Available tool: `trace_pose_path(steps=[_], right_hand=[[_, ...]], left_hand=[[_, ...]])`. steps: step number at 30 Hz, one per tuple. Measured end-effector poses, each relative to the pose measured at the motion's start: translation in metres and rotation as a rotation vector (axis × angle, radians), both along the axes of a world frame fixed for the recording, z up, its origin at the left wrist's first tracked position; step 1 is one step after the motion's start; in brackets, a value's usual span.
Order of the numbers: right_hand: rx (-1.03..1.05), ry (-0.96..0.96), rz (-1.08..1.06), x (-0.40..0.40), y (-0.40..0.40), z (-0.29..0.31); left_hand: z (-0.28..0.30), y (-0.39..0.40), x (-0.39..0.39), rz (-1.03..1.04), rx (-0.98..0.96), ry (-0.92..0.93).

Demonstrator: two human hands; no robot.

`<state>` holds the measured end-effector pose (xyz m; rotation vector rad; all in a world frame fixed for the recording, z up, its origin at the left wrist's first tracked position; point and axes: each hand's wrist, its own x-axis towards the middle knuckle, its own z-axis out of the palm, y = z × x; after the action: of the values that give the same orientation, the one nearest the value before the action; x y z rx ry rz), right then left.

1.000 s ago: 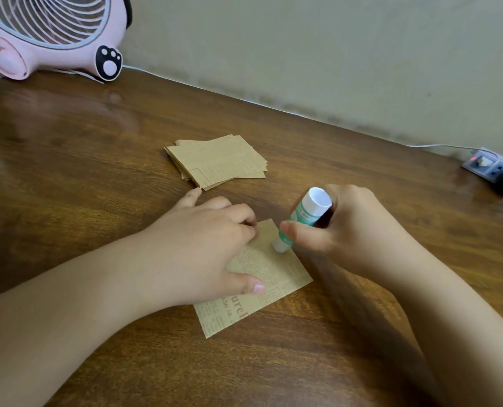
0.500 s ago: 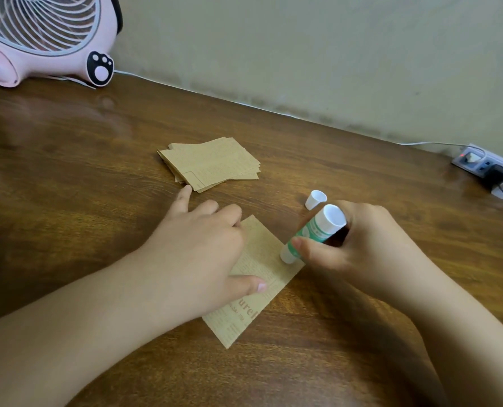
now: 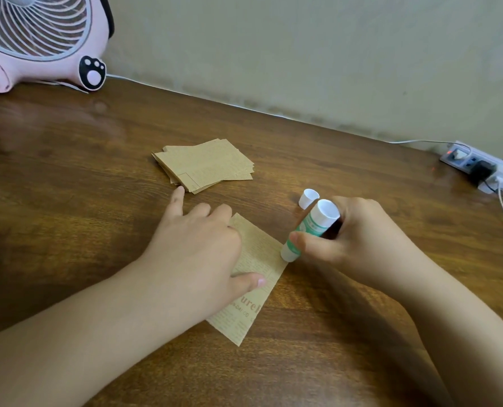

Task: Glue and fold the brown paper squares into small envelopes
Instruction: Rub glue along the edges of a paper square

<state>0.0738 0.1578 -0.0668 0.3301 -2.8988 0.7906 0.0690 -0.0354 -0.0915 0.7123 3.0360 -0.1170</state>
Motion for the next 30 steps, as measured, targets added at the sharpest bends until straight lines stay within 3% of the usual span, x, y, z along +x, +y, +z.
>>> trace_pose_path(steps=[9,13,16,19,30], right_hand=[[-0.059,-0.010,-0.121,-0.010,-0.008,-0.006],[-0.045,0.010,-0.125,-0.014,-0.012,-0.005],[-0.002,0.018,-0.102,-0.016,-0.016,-0.005],[0.020,0.035,-0.084,-0.018,-0.017,-0.005],[-0.040,0.029,-0.071,-0.026,-0.018,-0.002]], left_hand=[[0.009,0.025,0.015,0.138,-0.105,0.078],[0.008,0.011,0.009,0.054,0.054,0.160],[0.009,-0.006,-0.004,-0.144,0.253,-0.004],[0.007,-0.015,-0.013,-0.264,0.212,-0.150],[-0.004,-0.009,-0.011,-0.191,0.172,-0.064]])
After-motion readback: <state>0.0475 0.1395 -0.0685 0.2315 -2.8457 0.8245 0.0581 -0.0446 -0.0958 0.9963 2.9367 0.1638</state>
